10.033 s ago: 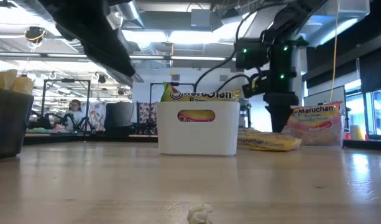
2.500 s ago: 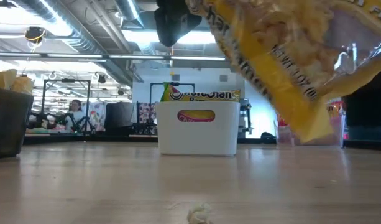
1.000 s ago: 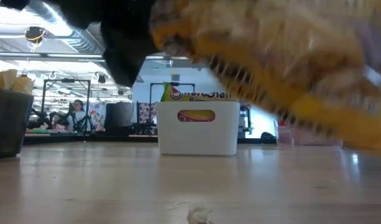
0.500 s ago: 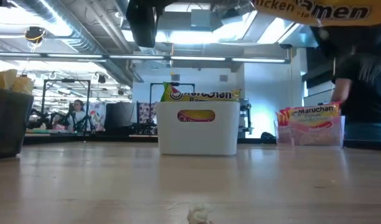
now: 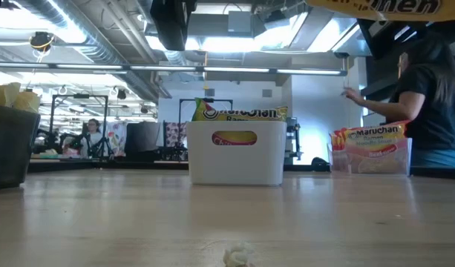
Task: Sort Maruchan noodles
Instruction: Put the yellow noodle pack into the black bin
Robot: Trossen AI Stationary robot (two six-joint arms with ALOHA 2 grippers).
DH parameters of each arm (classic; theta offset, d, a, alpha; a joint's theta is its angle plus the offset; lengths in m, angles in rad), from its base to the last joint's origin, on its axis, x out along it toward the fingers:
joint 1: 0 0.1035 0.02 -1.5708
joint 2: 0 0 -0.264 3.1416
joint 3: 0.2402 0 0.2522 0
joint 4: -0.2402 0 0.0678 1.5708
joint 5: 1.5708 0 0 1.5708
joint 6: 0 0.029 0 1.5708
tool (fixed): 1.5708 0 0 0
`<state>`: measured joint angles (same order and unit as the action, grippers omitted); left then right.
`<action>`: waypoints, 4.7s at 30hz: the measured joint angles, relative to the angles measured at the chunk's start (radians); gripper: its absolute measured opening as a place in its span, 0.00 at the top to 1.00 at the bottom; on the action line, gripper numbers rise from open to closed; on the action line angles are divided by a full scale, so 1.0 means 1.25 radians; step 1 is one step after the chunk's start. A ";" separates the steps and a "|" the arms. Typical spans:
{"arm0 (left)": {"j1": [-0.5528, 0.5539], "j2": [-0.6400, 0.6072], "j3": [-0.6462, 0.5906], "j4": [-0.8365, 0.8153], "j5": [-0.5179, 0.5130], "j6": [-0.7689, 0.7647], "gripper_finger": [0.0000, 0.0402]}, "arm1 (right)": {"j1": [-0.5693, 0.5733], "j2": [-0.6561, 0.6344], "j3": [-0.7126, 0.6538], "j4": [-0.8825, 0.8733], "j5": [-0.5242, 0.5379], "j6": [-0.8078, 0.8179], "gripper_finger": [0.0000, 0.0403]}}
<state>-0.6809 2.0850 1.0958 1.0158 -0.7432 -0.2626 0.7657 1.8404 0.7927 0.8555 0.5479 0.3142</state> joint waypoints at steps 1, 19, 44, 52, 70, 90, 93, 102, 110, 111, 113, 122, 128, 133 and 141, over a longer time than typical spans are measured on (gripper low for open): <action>0.001 0.000 0.000 0.000 0.000 -0.001 0.69 | 0.000 0.000 0.000 0.000 0.000 0.001 0.75; -0.007 -0.102 0.001 -0.186 -0.026 -0.040 0.37 | 0.000 -0.004 0.000 -0.137 -0.022 0.071 0.75; 0.084 -0.113 0.314 -0.932 0.241 -0.122 0.36 | -0.002 -0.005 -0.001 -0.253 -0.013 0.158 0.74; 0.107 -0.112 0.406 -1.068 0.321 -0.120 0.36 | 0.000 -0.005 0.000 -0.246 -0.014 0.164 0.74; 0.186 -0.033 0.407 -1.017 0.442 -0.139 0.37 | 0.000 -0.005 0.000 -0.255 -0.014 0.159 0.74; 0.192 0.009 0.407 -1.033 0.521 -0.141 0.69 | 0.000 -0.005 0.000 -0.260 -0.014 0.164 0.74; 0.192 0.008 0.407 -1.033 0.522 -0.141 0.70 | 0.000 -0.005 0.000 -0.260 -0.013 0.164 0.74; 0.189 0.002 0.407 -1.050 0.526 -0.137 0.70 | -0.001 -0.012 0.000 -0.262 -0.030 0.158 0.55; 0.168 -0.042 0.407 -1.145 0.521 -0.150 0.70 | 0.000 -0.112 0.000 -0.364 -0.104 0.158 0.27; 0.163 -0.047 0.407 -1.163 0.519 -0.151 0.70 | 0.002 -0.129 0.000 -0.381 -0.107 0.159 0.26; 0.153 -0.058 0.407 -1.202 0.511 -0.157 0.70 | 0.009 -0.161 0.000 -0.403 -0.110 0.160 0.24; 0.081 -0.093 0.407 -1.336 0.469 -0.208 0.70 | 0.060 -0.193 -0.001 -0.464 -0.006 0.183 0.25; 0.012 -0.132 0.406 -1.440 0.422 -0.294 0.70 | 0.058 -0.191 -0.003 -0.467 -0.008 0.213 0.26; -0.060 -0.188 0.406 -1.568 0.326 -0.427 0.70 | 0.057 -0.191 -0.003 -0.475 -0.006 0.212 0.26; -0.206 -0.289 0.407 -1.841 0.231 -0.741 0.69 | 0.057 -0.191 -0.003 -0.478 0.009 0.212 0.26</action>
<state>-0.9383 1.7237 1.6039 -1.2858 -0.4545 -1.1891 0.8375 1.6016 0.7887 0.2586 0.5587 0.5793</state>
